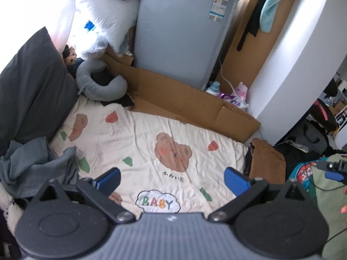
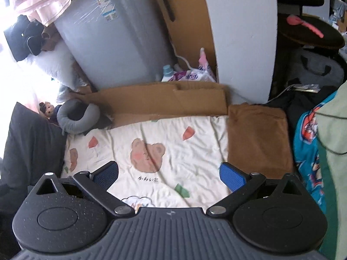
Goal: Fold clothes
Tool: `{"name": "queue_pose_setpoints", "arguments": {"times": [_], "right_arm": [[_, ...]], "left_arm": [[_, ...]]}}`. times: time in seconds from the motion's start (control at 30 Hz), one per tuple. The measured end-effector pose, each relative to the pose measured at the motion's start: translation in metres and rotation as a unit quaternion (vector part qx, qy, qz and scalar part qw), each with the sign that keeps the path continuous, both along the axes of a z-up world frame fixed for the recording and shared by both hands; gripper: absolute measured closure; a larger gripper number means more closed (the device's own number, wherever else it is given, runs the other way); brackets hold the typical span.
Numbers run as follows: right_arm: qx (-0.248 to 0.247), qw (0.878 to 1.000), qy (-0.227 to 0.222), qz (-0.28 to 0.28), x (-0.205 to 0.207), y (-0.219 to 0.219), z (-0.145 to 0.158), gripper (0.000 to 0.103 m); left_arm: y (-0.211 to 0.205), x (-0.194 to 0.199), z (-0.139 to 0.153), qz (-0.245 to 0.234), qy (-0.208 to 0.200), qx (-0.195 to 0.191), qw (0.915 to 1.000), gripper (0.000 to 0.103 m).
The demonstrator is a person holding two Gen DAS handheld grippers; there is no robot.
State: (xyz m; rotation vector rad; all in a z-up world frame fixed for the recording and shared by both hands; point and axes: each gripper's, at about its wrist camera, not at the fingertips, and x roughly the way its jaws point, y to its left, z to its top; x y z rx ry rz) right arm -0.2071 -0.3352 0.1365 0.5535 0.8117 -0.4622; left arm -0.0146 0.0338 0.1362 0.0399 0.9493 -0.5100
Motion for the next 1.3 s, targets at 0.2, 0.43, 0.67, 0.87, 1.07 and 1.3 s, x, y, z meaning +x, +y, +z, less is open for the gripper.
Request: {"name": "queue_pose_setpoints", "arguments": {"times": [0.2, 0.43, 0.67, 0.87, 1.07, 1.3], "right_arm": [[-0.013, 1.000, 0.026, 0.011, 0.011, 0.026, -0.018, 0.001], [-0.030, 0.997, 0.049, 0.060, 0.032, 0.059, -0.033, 0.001], [-0.027, 0.997, 0.051, 0.060, 0.039, 0.081, -0.049, 0.001], [-0.031, 0.995, 0.062, 0.078, 0.044, 0.100, -0.060, 0.001], [-0.032, 0.993, 0.075, 0.091, 0.046, 0.112, -0.075, 0.001], [-0.025, 0.990, 0.090, 0.102, 0.048, 0.124, -0.095, 0.001]], "left_arm": [[0.009, -0.009, -0.024, 0.017, 0.014, 0.007, 0.9997, 0.001], [0.016, -0.022, -0.039, 0.045, 0.005, 0.021, 0.9987, 0.001], [0.017, -0.030, -0.062, 0.081, 0.011, 0.038, 0.9959, 0.001], [0.008, -0.032, -0.079, 0.079, 0.030, 0.056, 0.9948, 0.001], [-0.006, -0.035, -0.090, 0.072, 0.035, 0.067, 0.9945, 0.001], [-0.027, -0.042, -0.101, 0.059, 0.041, 0.084, 0.9938, 0.000]]}}
